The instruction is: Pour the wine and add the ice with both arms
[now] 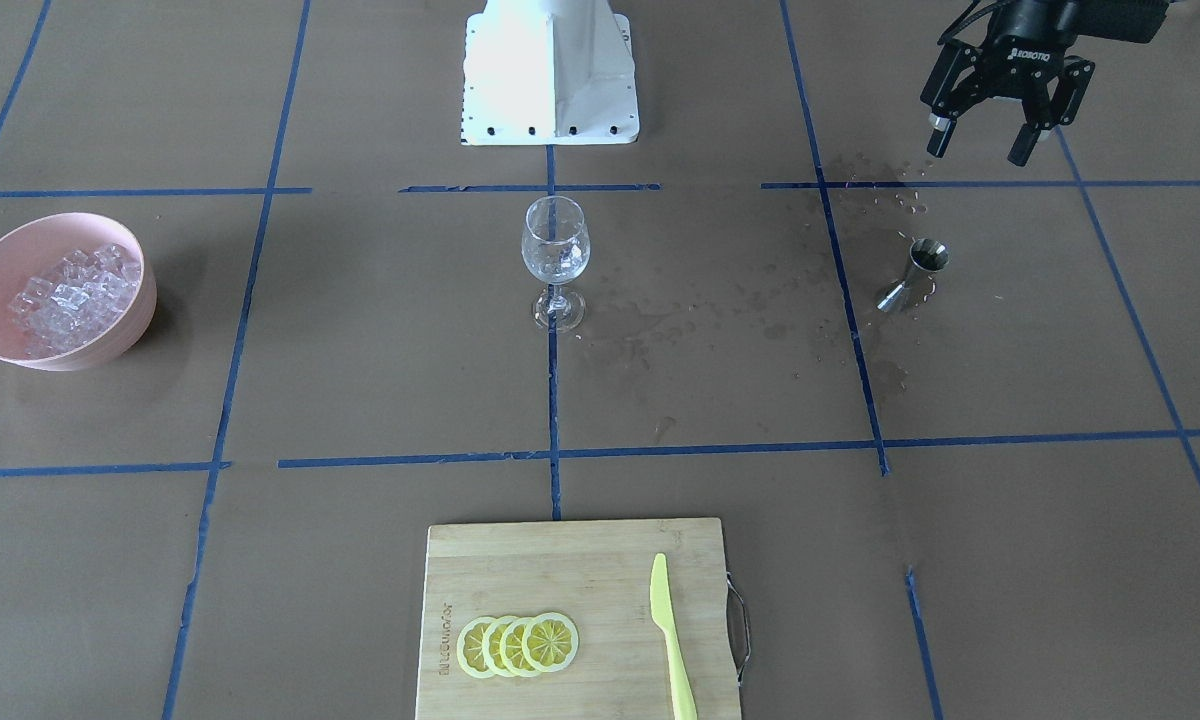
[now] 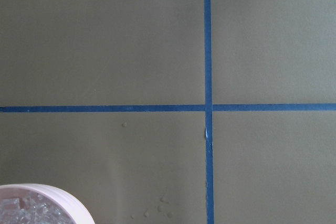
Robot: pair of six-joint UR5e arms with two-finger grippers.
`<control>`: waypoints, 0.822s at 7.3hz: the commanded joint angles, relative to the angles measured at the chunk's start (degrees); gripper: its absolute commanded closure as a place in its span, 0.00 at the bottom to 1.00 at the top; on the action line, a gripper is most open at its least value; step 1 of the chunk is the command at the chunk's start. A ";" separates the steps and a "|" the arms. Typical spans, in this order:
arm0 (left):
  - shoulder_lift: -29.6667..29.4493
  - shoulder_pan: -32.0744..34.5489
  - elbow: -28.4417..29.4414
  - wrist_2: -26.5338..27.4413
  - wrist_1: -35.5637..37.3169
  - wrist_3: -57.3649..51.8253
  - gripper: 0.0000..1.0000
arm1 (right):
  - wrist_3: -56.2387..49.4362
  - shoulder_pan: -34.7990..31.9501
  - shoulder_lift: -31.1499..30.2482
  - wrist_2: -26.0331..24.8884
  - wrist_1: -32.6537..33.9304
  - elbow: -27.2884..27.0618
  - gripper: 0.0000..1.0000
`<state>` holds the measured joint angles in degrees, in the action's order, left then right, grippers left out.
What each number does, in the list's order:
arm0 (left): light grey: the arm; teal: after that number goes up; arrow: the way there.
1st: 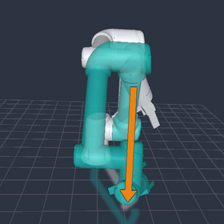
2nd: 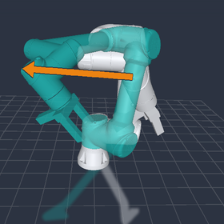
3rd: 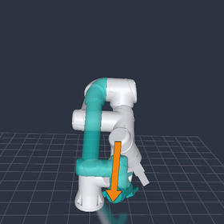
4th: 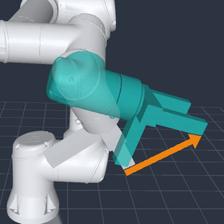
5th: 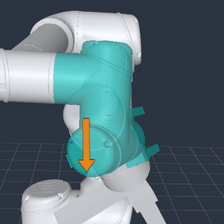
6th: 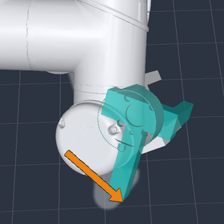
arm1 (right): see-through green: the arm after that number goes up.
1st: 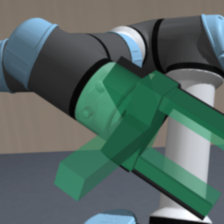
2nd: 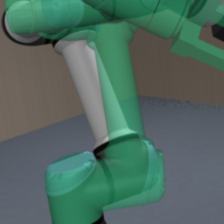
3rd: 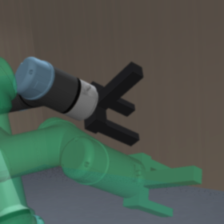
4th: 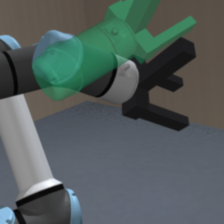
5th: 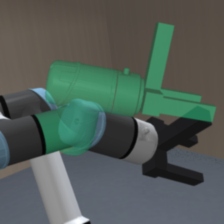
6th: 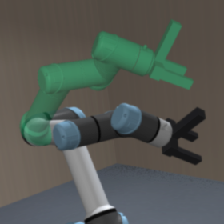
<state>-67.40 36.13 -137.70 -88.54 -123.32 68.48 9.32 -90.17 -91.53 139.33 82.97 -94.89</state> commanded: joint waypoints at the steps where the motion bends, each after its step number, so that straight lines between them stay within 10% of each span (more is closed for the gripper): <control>1: 5.60 -16.69 1.19 17.69 -2.45 14.84 0.01 | 0.62 0.08 -0.05 -0.11 -0.09 -0.47 0.00; 6: 0.19 -30.41 12.76 42.01 3.53 28.63 0.02 | 2.88 1.48 0.56 -0.20 -1.58 -0.47 0.00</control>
<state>-64.39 6.54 -129.00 -50.77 -120.17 95.77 11.31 -89.26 -91.26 139.08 81.46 -95.36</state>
